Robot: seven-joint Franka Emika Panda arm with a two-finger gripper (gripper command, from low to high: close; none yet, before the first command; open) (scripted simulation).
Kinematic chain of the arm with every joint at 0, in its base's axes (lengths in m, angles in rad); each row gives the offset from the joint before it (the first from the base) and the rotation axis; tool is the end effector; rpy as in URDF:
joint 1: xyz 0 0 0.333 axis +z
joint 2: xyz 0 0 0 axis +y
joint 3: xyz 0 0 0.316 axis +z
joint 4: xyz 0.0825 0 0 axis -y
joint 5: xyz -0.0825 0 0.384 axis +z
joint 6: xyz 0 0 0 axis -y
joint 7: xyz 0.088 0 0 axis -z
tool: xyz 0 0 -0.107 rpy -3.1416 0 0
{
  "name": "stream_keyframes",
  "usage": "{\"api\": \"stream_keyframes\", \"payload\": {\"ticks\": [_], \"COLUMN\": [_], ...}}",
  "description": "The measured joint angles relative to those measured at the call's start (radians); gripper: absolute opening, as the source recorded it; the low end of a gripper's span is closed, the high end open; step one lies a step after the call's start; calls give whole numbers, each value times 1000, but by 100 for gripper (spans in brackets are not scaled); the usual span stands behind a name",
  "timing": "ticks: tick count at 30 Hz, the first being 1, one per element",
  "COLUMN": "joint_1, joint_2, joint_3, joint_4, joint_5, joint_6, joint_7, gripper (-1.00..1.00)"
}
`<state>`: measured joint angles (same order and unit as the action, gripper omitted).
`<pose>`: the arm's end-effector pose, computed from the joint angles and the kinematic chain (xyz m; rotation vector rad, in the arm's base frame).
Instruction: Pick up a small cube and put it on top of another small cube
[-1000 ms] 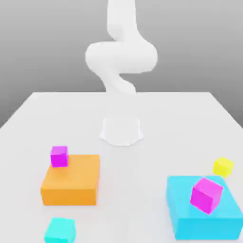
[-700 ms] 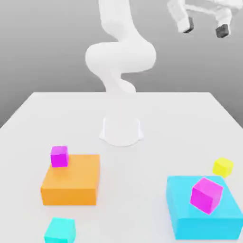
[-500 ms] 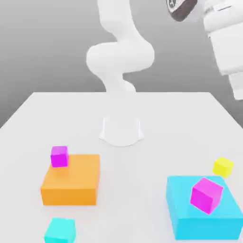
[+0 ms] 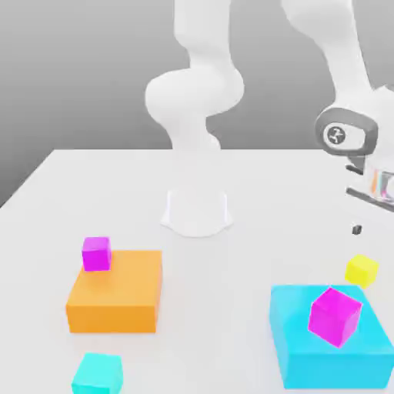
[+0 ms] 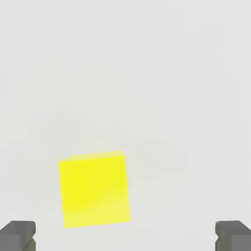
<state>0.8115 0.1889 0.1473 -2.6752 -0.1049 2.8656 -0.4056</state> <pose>0.2299 0.3434 0.1753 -2.3382 -2.0980 -0.0079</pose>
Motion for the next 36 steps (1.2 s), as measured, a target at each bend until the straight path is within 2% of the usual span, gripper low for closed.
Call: {"api": "stream_keyframes", "payload": {"ticks": [4, 5, 12, 18, 22, 28, 30, 32, 33, 36], "joint_1": [58, 66, 65, 24, -86, -302, -395, -364, -358, -358], "joint_2": [144, 164, 161, -33, -112, -200, -167, -109, -89, -89], "joint_3": [-67, -76, -76, -16, -91, -205, -200, -170, -167, -167], "joint_4": [27, 31, 30, -8, 80, 243, 251, 240, 236, 236], "joint_5": [-58, -63, -64, 34, 85, 103, 111, 111, 110, 110], "joint_6": [113, 129, 124, -30, -194, -446, -422, -353, -329, -329], "joint_7": [37, 42, 42, -31, -35, 9, 11, 12, 13, 13], "gripper": [0, -100, -100, -100, -100, -100, -100, -100, 100, 100]}}
